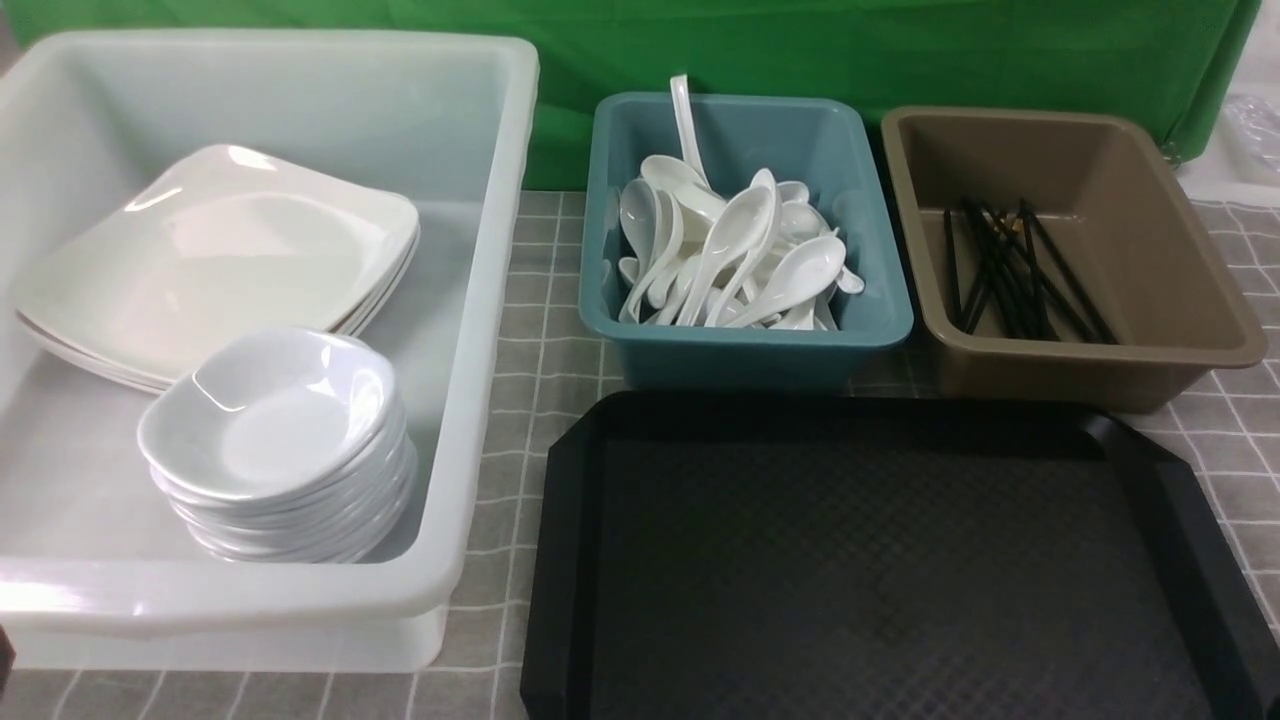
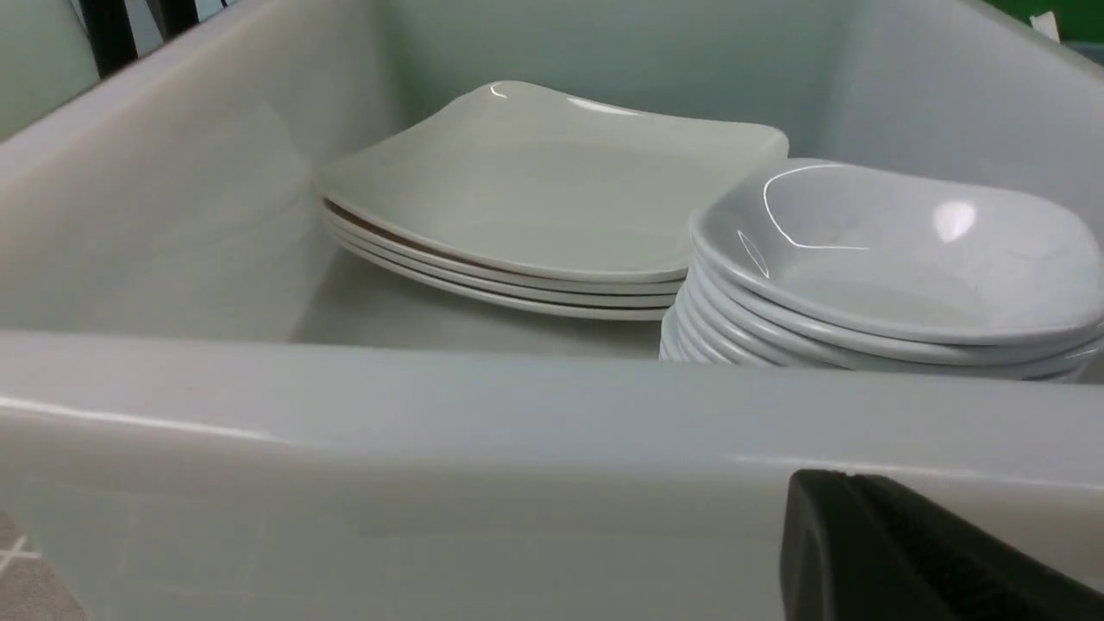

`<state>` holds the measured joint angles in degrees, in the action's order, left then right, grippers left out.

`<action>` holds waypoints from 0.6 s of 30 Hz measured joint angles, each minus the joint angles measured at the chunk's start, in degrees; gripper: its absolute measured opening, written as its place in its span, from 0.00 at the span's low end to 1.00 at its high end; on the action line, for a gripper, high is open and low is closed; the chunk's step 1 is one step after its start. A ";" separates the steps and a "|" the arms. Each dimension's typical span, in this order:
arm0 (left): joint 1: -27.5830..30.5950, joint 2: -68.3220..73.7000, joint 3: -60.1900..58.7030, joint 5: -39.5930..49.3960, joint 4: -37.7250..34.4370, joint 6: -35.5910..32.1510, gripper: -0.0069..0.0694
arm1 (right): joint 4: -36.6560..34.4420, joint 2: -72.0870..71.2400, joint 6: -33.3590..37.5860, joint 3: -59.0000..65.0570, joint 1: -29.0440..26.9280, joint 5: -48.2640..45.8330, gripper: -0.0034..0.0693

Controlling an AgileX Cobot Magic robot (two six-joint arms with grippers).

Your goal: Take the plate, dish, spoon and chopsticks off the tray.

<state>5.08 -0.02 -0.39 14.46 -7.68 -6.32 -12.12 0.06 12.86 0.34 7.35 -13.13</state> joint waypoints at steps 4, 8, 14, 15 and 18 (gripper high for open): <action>0.00 0.00 0.00 0.00 0.00 -0.14 0.10 | 0.00 0.00 0.00 0.00 0.00 0.00 0.24; 0.00 0.00 0.00 0.00 0.00 -0.32 0.10 | 0.00 0.00 0.00 0.00 0.00 0.00 0.25; 0.00 -0.05 0.00 -0.28 0.00 -0.49 0.10 | 0.00 0.00 0.00 0.00 0.00 0.05 0.27; 0.00 -0.05 0.00 -0.43 0.00 -0.49 0.10 | 0.00 0.00 0.00 0.00 0.00 0.11 0.27; 0.00 -0.05 0.00 -0.43 0.00 -0.49 0.10 | 0.00 0.00 0.00 0.00 0.00 0.11 0.28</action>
<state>5.08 -0.07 -0.39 14.03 -7.68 -6.82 -12.12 0.06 12.86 0.34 7.35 -13.02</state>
